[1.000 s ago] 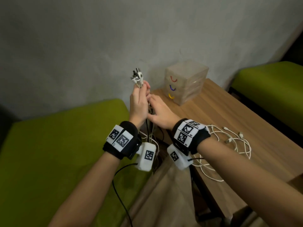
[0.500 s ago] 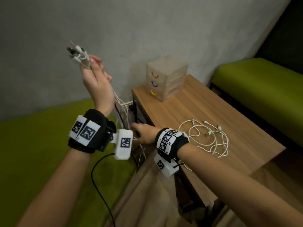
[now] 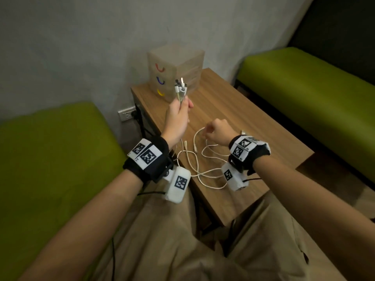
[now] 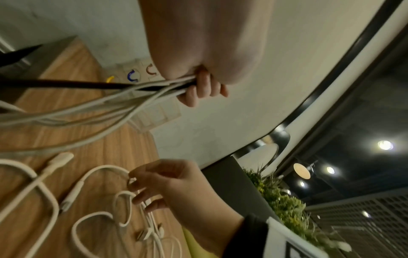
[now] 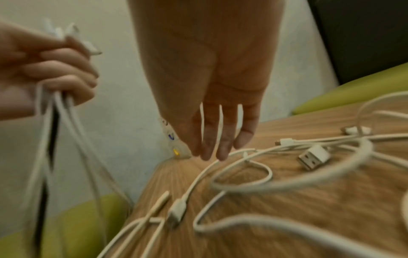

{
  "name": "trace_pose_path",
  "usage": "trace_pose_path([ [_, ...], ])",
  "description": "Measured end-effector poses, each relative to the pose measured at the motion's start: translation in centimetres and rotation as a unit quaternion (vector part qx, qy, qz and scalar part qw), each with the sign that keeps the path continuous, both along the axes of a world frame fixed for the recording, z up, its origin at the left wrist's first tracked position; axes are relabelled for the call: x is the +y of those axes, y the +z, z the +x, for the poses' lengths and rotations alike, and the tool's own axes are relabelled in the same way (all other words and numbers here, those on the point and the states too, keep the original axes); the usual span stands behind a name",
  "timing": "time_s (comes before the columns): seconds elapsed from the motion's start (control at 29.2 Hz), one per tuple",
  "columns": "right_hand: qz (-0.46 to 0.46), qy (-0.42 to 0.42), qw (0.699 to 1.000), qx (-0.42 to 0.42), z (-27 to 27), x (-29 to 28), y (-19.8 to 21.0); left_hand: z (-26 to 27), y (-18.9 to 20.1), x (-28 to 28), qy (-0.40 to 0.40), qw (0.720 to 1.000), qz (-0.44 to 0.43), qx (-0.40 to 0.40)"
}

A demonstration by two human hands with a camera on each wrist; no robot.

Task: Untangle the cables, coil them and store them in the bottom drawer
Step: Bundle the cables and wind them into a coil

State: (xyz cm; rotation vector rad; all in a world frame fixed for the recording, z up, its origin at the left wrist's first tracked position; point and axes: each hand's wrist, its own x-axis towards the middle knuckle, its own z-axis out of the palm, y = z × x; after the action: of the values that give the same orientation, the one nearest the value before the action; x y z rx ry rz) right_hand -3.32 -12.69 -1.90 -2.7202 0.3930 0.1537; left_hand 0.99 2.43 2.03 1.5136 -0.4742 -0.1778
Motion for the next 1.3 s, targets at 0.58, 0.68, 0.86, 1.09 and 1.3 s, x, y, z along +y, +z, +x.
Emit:
trace_pose_path([
  [0.58,0.063,-0.078,0.952,-0.290,-0.8,4.1,1.0,-0.7,-1.2,0.1,-0.021,0.999,-0.013,0.032],
  [0.68,0.135,-0.050,0.905,-0.400,-1.6,5.5,3.3,-0.8,-1.0,-0.8,0.003,0.998,0.002,0.066],
  [0.86,0.165,-0.007,0.870,-0.464,-1.5,7.2,4.7,-1.2,0.6,-1.0,-0.025,0.986,-0.116,0.115],
  [1.09,0.166,0.000,0.872,-0.461,-1.1,7.0,5.2,-1.5,0.7,-1.1,0.013,0.988,-0.118,0.103],
  [1.3,0.205,0.061,0.888,-0.406,-1.5,6.0,6.2,-1.6,0.7,-1.1,0.076,0.987,-0.131,0.048],
])
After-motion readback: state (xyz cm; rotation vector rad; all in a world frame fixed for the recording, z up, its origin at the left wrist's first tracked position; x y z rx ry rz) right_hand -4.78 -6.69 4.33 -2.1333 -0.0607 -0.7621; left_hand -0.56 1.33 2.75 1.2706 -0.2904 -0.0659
